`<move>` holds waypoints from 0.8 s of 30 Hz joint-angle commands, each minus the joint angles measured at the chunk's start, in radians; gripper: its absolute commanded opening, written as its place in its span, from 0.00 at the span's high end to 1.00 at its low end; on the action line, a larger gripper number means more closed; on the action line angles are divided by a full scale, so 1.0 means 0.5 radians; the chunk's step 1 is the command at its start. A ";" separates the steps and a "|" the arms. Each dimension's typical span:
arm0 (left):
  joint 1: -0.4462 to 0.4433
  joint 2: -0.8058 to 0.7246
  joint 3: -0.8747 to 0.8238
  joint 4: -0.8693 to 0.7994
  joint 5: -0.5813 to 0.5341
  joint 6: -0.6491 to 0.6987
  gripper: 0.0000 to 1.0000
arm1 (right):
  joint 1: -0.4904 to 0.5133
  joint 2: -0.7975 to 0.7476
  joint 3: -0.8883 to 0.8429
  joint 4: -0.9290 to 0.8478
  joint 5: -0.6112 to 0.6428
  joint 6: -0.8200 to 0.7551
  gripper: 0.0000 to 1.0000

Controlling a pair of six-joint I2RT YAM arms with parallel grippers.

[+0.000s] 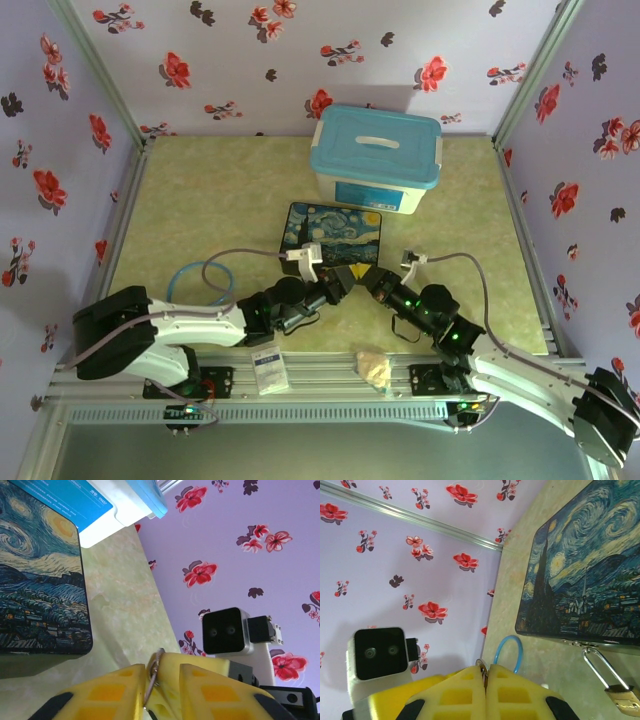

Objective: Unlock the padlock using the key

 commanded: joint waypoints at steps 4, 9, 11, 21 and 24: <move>0.030 0.031 -0.041 0.153 0.035 -0.037 0.87 | 0.033 0.001 0.009 0.056 0.021 -0.012 1.00; 0.035 0.024 -0.055 0.159 0.047 -0.062 1.00 | 0.037 -0.005 0.010 0.050 0.034 -0.015 1.00; 0.036 0.013 -0.064 0.159 0.046 -0.053 1.00 | 0.038 -0.015 0.007 0.027 0.020 -0.050 0.96; 0.305 -0.401 0.101 -0.673 0.792 0.267 1.00 | -0.612 -0.416 0.214 -0.725 -0.877 -0.338 0.12; 0.393 -0.439 0.262 -1.028 1.178 0.422 1.00 | -0.838 -0.159 0.189 -0.312 -1.423 -0.144 0.12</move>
